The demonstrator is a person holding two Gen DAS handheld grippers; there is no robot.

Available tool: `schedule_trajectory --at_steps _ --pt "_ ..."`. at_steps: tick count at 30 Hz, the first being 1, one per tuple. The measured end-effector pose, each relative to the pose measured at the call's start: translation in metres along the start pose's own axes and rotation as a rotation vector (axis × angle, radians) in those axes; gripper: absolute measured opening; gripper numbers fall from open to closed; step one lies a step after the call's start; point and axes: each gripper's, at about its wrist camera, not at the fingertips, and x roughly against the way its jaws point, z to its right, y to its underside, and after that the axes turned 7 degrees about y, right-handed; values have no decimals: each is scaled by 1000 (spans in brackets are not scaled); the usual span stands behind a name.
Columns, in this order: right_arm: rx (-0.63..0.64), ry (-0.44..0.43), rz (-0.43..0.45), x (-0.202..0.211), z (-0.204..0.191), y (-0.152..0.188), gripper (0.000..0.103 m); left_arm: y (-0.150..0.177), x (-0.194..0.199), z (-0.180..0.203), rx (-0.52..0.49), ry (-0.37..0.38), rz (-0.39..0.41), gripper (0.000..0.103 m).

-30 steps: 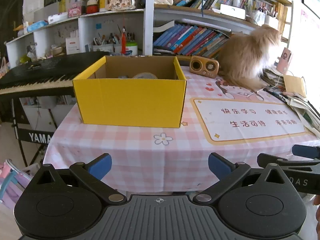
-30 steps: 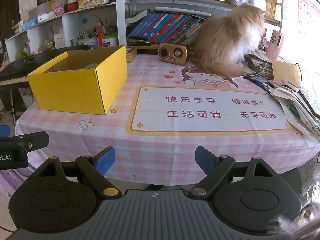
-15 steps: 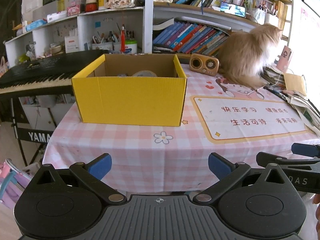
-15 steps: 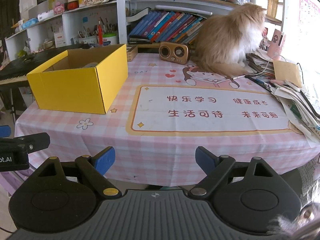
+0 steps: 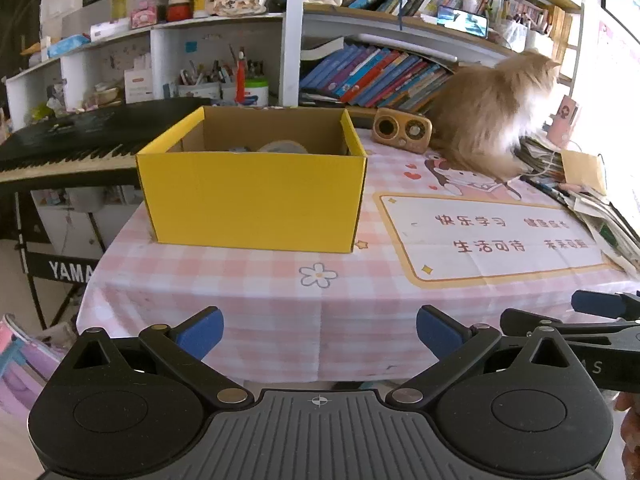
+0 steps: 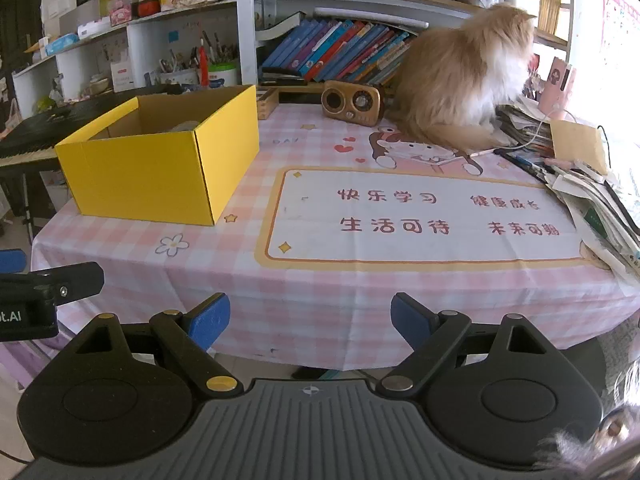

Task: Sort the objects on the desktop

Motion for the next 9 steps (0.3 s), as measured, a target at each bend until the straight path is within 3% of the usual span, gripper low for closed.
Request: schedule_trajectory --at_steps 9 --pt "1 -4 -7 -1 0 0 87 -1 -4 1 10 -9 -12 103"
